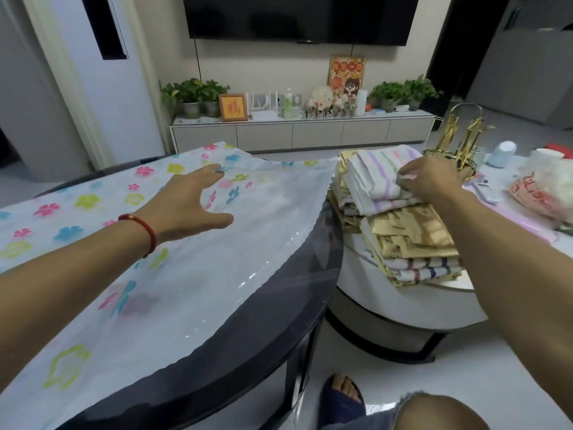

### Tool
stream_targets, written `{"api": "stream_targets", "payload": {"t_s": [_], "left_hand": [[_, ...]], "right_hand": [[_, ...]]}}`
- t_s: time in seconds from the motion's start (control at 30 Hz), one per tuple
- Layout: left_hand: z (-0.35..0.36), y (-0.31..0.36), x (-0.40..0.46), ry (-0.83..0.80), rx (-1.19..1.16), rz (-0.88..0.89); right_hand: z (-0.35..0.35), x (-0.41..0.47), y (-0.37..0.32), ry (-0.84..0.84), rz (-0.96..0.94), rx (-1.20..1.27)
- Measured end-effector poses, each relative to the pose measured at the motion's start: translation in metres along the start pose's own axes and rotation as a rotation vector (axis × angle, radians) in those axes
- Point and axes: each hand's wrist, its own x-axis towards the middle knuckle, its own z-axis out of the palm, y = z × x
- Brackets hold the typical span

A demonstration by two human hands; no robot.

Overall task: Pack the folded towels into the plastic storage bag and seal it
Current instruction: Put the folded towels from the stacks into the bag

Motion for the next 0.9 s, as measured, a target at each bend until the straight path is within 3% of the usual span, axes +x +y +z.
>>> {"api": "stream_targets", "payload": {"t_s": [0.17, 0.3, 0.4, 0.47, 0.57, 0.63, 0.7, 0.77, 0.9], "left_hand": [[0.0, 0.001, 0.004, -0.013, 0.002, -0.002], [-0.005, 0.005, 0.006, -0.032, 0.012, -0.015], [-0.015, 0.005, 0.009, -0.085, 0.03, -0.017], [-0.024, 0.002, 0.009, -0.15, 0.06, -0.016], [-0.036, 0.001, 0.01, -0.206, 0.087, -0.005], [-0.043, 0.003, 0.009, -0.229, 0.096, -0.003], [-0.049, 0.007, 0.009, -0.245, 0.066, -0.011], [-0.055, 0.011, 0.008, -0.248, 0.033, -0.015], [-0.068, 0.017, 0.006, -0.219, 0.074, 0.038]], "right_hand": [[-0.019, 0.016, 0.0, -0.189, 0.043, 0.281], [-0.043, 0.009, -0.012, -0.122, 0.03, 0.495], [-0.07, -0.011, -0.023, -0.152, -0.087, 0.59], [-0.088, -0.035, -0.032, -0.297, -0.201, 0.742], [-0.1, -0.075, -0.051, -0.701, -0.353, 1.06], [-0.087, -0.097, -0.076, -1.004, -0.416, 1.047], [-0.054, -0.113, -0.111, -1.164, -0.493, 0.958], [-0.011, -0.118, -0.155, -1.139, -0.491, 0.984], [0.081, -0.1, -0.228, -0.711, -0.206, 1.227]]}}
